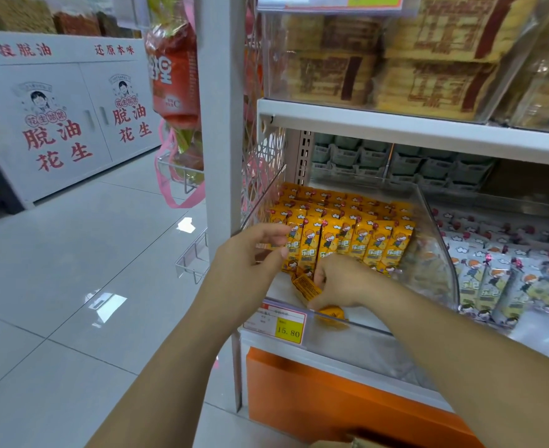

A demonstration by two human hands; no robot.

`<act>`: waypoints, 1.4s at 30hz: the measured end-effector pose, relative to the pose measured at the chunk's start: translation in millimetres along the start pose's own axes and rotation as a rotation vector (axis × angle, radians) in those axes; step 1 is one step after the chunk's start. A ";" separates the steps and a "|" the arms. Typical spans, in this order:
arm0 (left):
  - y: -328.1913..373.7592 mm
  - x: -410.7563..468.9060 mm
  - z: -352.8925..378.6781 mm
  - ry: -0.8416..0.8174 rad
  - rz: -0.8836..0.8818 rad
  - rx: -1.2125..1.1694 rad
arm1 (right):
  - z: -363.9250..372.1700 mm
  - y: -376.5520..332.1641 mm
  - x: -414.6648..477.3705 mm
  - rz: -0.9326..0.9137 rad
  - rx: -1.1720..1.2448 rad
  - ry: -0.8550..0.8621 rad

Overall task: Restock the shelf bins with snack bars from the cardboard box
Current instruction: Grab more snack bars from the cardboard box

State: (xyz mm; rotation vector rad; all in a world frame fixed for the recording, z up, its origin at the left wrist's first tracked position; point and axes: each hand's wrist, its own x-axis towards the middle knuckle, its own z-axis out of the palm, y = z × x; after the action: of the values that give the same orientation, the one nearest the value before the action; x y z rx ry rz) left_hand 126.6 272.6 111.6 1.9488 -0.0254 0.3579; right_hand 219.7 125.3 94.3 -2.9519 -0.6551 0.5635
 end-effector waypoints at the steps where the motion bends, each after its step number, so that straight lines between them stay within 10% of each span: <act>1: 0.2 -0.2 -0.4 0.000 -0.003 0.007 | 0.4 0.9 0.9 -0.008 -0.003 0.004; 12: -0.8 3.4 7.5 0.100 -0.089 -0.104 | -32.9 -22.4 -52.1 -0.276 0.509 0.515; 20: 10.3 -0.8 2.1 -0.150 -0.097 -0.503 | -52.5 -8.0 -63.8 -0.448 0.957 0.257; 31: 3.1 3.3 2.6 -0.031 -0.022 -0.218 | -48.2 34.9 -16.5 0.049 0.310 0.560; 42: -1.2 2.2 1.5 -0.072 0.003 -0.103 | -18.5 35.3 14.8 0.203 0.314 0.663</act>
State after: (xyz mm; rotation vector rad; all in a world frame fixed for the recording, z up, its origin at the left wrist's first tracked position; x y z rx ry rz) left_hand 129.3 272.0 110.6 1.8590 -0.0919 0.2828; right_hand 252.9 99.8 101.6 -2.6600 -0.1762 -0.2880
